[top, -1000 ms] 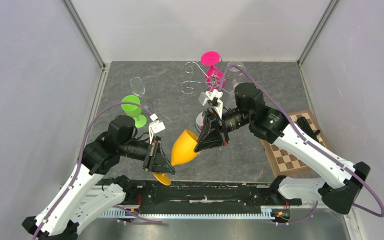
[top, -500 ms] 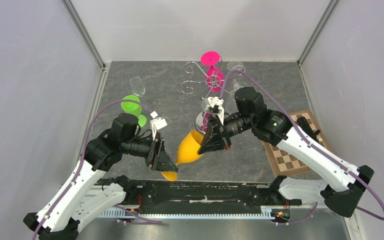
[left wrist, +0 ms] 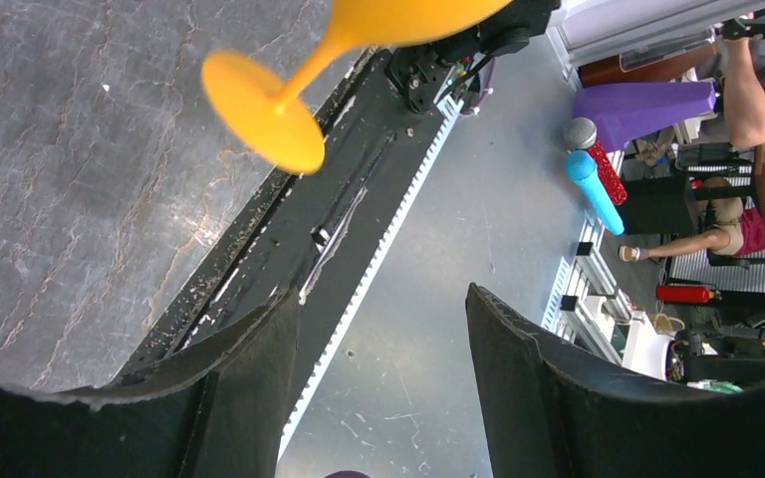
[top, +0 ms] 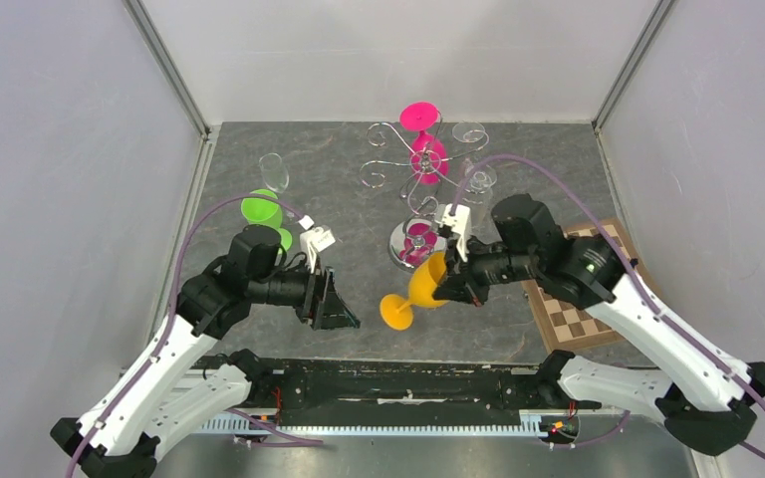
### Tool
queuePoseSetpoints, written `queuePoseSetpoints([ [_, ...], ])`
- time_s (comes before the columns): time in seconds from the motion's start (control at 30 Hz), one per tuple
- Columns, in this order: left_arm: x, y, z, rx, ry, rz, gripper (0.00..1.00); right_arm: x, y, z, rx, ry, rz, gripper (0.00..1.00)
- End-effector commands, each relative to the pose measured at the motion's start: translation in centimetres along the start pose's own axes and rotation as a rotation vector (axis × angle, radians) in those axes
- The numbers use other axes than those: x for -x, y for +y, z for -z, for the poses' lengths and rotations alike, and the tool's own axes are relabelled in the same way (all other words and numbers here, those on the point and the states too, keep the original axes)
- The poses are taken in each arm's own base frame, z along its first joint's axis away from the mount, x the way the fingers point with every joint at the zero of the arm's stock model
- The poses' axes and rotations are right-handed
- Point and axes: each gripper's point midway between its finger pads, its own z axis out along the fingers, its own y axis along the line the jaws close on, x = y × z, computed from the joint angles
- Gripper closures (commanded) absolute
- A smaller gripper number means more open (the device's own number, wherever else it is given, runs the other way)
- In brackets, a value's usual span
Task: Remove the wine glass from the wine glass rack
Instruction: Place the wine glass at the center of the board.
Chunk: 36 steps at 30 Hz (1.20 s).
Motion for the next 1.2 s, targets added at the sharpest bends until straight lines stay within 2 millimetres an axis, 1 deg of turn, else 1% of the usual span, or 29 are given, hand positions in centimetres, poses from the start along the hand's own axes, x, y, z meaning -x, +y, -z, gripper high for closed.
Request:
queuePoseSetpoints([
  [0.0, 1.0, 0.6, -1.1, -0.013, -0.037, -0.004, 0.32, -1.1, -2.8, 3.1, -0.270, -0.007, -0.072, 1.00],
  [0.23, 1.0, 1.1, -2.2, -0.044, -0.045, 0.012, 0.33, -4.2, -6.0, 5.7, -0.554, 0.063, -0.223, 1.00],
  [0.43, 0.3, 1.8, -2.7, -0.047, -0.026, 0.014, 0.33, -4.7, -8.2, 8.1, -0.751, 0.057, -0.288, 1.00],
  [0.5, 0.0, 1.6, -2.8, -0.070, -0.023, 0.014, 0.34, -5.4, -9.6, 9.6, -0.870, 0.081, -0.301, 1.00],
  [0.57, 0.0, 1.4, -2.8, -0.084, -0.030, 0.010, 0.34, -5.9, -10.6, 10.4, -0.940, 0.090, -0.315, 1.00],
  [0.7, -0.3, 1.3, -2.5, -0.088, -0.047, -0.011, 0.34, -5.2, -12.0, 11.2, -1.001, 0.059, -0.334, 1.00],
  [0.8, -0.5, 1.2, -2.4, -0.095, -0.059, -0.017, 0.34, -4.3, -13.4, 12.0, -1.037, 0.038, -0.342, 1.00],
  [0.9, -0.4, 1.0, -2.2, -0.100, -0.074, -0.030, 0.34, -3.9, -15.6, 12.8, -1.070, 0.032, -0.366, 1.00],
  [1.0, -0.5, 0.9, -2.1, -0.104, -0.079, -0.036, 0.34, -3.5, -17.8, 13.4, -1.064, -0.001, -0.407, 1.00],
  [1.07, -0.5, 0.8, -2.0, -0.110, -0.085, -0.040, 0.34, -3.3, -19.5, 14.6, -1.105, -0.032, -0.432, 1.00],
  [1.17, -0.4, 0.7, -1.9, -0.107, -0.096, -0.047, 0.34, -2.3, -21.7, 16.1, -1.157, -0.079, -0.462, 1.00],
])
